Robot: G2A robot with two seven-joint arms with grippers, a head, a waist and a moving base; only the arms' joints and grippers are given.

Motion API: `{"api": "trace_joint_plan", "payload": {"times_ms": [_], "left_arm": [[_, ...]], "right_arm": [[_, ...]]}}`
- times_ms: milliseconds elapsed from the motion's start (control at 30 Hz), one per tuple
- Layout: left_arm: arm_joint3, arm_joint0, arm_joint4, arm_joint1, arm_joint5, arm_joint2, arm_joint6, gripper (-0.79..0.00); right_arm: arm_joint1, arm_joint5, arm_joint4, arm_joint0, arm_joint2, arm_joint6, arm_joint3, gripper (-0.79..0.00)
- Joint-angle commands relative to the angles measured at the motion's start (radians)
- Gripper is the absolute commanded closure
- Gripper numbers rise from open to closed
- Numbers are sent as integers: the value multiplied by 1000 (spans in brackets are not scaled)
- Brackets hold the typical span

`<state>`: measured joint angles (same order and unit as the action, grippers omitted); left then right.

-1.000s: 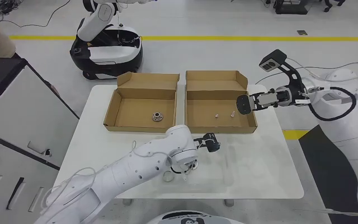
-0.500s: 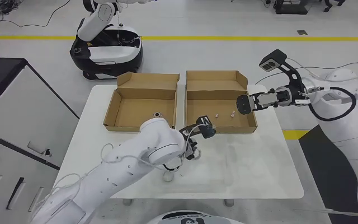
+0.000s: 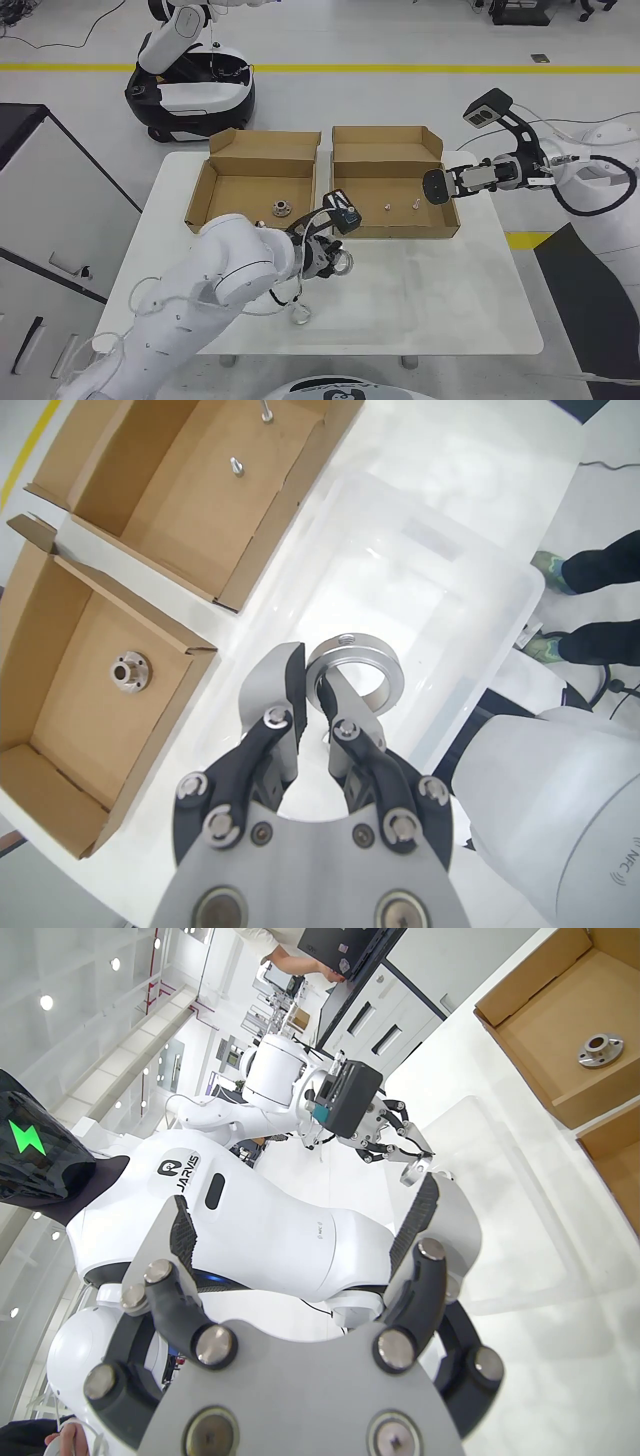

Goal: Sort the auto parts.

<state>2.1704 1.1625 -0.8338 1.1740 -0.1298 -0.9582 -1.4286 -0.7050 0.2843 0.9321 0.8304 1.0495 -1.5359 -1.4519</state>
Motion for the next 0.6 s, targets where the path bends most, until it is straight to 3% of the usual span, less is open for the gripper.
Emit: {"api": "trace_joint_plan", "payload": {"times_ms": [0, 300, 567], "left_arm": [[6, 24, 50, -6, -15, -42, 39, 0], [-63, 130, 381, -37, -195, -259, 180, 0], [-183, 169, 737, -57, -380, -373, 229, 0]], "right_arm": [[0, 0, 0, 0, 0, 0, 0, -785], [0, 0, 0, 0, 0, 0, 0, -785], [0, 0, 0, 0, 0, 0, 0, -785]]}}
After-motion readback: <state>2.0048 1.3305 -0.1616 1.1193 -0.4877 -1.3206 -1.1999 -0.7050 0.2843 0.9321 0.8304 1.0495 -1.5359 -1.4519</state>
